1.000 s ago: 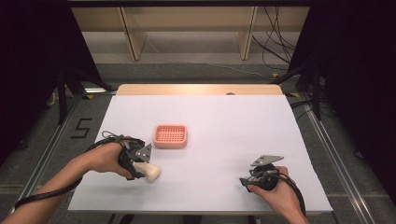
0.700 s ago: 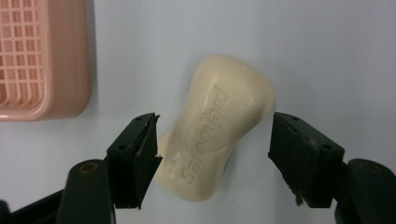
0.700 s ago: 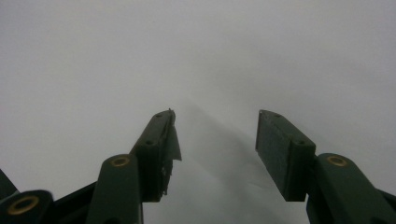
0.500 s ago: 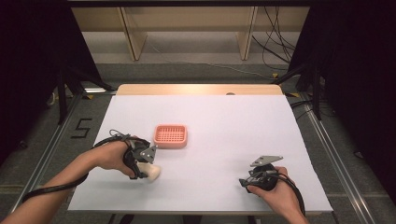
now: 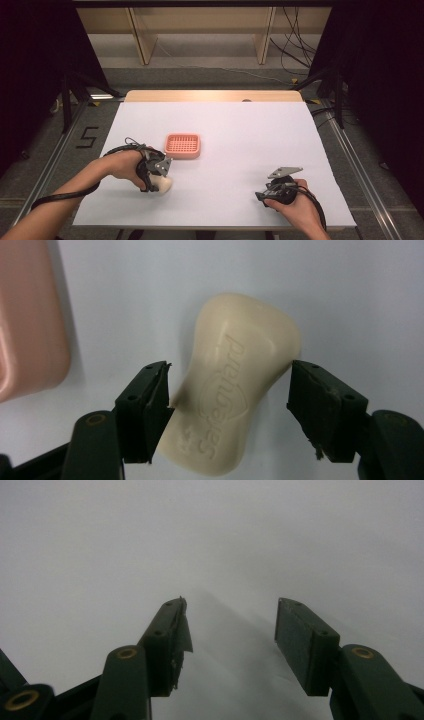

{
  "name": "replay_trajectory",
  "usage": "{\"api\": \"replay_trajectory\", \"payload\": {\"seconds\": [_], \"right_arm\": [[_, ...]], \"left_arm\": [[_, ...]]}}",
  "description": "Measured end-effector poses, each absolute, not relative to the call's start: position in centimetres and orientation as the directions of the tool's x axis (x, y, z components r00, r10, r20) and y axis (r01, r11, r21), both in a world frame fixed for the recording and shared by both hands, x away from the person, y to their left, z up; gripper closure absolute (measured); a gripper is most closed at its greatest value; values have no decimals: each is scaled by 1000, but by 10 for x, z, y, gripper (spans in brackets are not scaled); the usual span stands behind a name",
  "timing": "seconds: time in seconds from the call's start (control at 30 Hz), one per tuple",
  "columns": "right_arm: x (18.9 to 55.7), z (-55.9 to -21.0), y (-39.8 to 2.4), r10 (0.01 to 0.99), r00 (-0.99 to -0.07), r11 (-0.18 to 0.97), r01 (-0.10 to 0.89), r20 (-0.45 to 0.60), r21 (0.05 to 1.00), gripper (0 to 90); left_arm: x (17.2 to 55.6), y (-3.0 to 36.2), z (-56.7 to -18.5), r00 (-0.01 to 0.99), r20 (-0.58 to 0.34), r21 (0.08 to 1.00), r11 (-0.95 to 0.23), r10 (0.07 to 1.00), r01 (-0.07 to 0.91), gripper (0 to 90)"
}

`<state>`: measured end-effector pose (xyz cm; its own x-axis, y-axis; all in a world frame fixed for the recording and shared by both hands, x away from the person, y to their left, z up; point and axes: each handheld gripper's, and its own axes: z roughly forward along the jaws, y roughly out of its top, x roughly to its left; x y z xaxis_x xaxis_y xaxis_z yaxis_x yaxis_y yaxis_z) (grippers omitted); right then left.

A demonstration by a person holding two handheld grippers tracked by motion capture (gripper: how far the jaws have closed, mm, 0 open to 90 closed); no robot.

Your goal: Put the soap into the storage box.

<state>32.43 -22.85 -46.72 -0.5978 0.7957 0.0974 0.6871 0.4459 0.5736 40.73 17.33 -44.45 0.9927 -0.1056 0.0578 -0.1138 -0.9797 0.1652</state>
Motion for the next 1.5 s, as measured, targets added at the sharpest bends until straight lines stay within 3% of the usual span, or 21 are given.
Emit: {"api": "replay_trajectory", "payload": {"seconds": [0.2,0.33,0.6,1.0,1.3,1.5], "right_arm": [[324,-468,-229,793,-601,450,685,96,573,468],[325,-470,-229,788,-610,454,667,82,591,466],[324,-470,-228,797,-596,437,684,101,584,464],[325,-470,-228,792,-602,449,690,105,568,460],[324,-469,-229,797,-594,440,694,108,569,460],[324,-469,-229,796,-595,441,693,107,570,460]], "left_arm": [[407,171,-450,996,31,170,-981,-84,-88,324],[410,168,-451,991,38,114,-985,-127,-131,341],[411,167,-456,994,28,77,-991,-110,-111,469],[408,167,-455,999,-3,52,-998,41,41,493],[406,173,-455,990,-18,82,-986,142,143,495],[404,175,-455,987,-24,82,-983,162,163,496]]}}
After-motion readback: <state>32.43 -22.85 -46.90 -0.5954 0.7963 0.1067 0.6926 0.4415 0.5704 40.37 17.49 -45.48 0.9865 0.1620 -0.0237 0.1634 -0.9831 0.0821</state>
